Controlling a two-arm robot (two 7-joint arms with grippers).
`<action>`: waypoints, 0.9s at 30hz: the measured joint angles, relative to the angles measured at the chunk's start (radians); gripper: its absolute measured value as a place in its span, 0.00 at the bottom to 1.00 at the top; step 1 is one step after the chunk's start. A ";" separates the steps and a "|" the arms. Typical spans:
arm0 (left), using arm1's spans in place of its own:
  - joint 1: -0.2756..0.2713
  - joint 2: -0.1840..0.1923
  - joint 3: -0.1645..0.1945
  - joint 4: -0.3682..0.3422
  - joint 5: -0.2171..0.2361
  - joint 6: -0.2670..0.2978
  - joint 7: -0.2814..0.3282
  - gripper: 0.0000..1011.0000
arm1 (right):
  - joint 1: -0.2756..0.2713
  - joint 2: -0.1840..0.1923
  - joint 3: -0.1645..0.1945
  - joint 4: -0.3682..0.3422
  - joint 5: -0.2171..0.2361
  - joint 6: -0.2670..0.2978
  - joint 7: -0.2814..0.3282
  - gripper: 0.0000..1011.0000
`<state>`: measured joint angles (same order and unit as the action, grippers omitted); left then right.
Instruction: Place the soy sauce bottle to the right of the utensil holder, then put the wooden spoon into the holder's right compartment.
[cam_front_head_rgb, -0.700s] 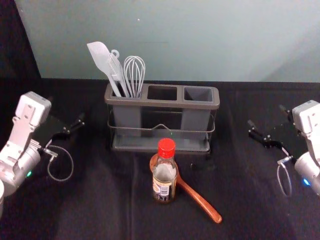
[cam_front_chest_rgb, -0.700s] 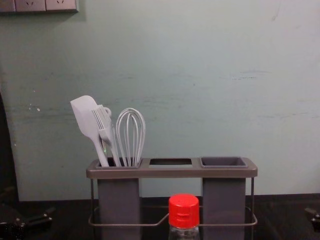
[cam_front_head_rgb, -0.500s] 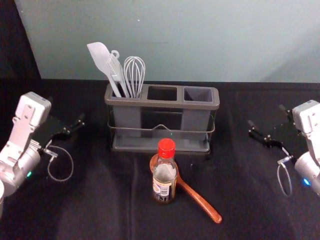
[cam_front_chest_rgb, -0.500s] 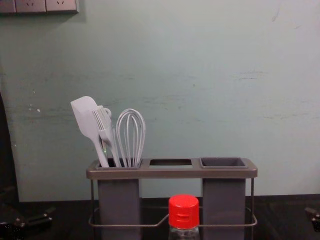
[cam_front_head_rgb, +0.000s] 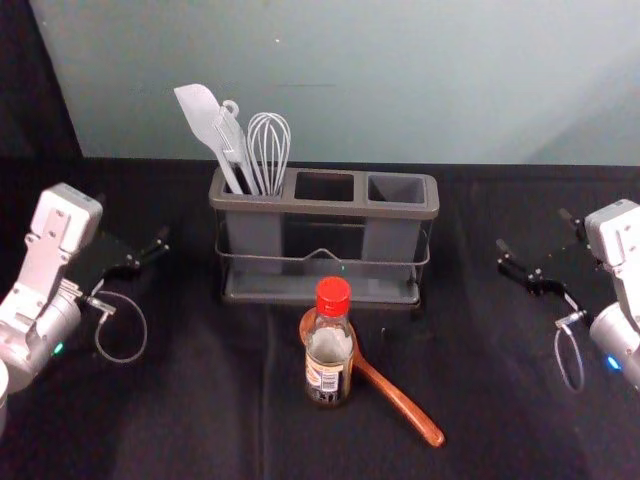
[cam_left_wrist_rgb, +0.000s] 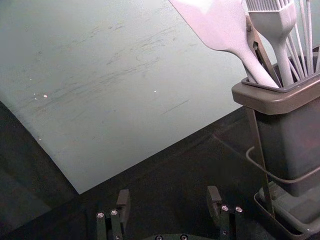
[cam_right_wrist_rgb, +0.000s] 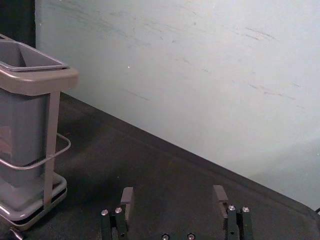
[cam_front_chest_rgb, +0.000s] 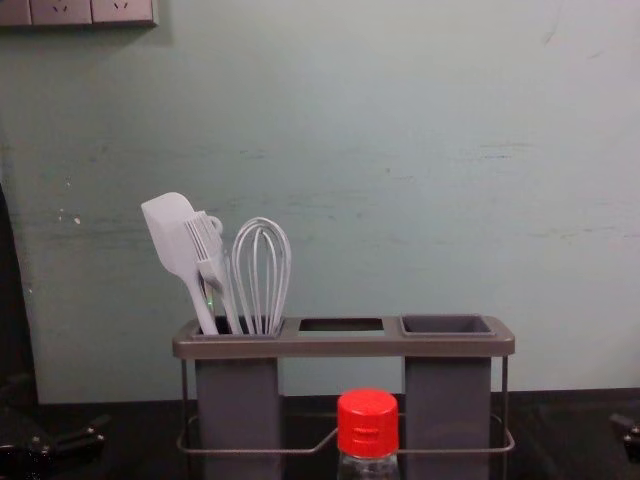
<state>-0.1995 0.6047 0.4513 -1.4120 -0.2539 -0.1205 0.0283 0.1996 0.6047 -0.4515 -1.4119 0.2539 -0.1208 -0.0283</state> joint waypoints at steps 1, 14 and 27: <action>0.000 0.000 0.000 0.000 0.000 0.000 0.000 0.99 | 0.000 0.000 0.000 0.000 0.000 0.000 0.000 0.99; 0.000 0.000 0.000 0.000 0.000 0.000 0.000 0.99 | -0.023 0.009 0.027 -0.035 0.010 -0.026 0.009 0.99; 0.000 0.000 0.000 0.000 0.000 0.000 0.000 0.99 | -0.225 0.122 0.162 -0.275 0.173 -0.080 0.135 0.99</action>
<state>-0.1995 0.6047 0.4514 -1.4120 -0.2539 -0.1206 0.0283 -0.0256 0.7266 -0.2898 -1.6870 0.4273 -0.2006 0.1068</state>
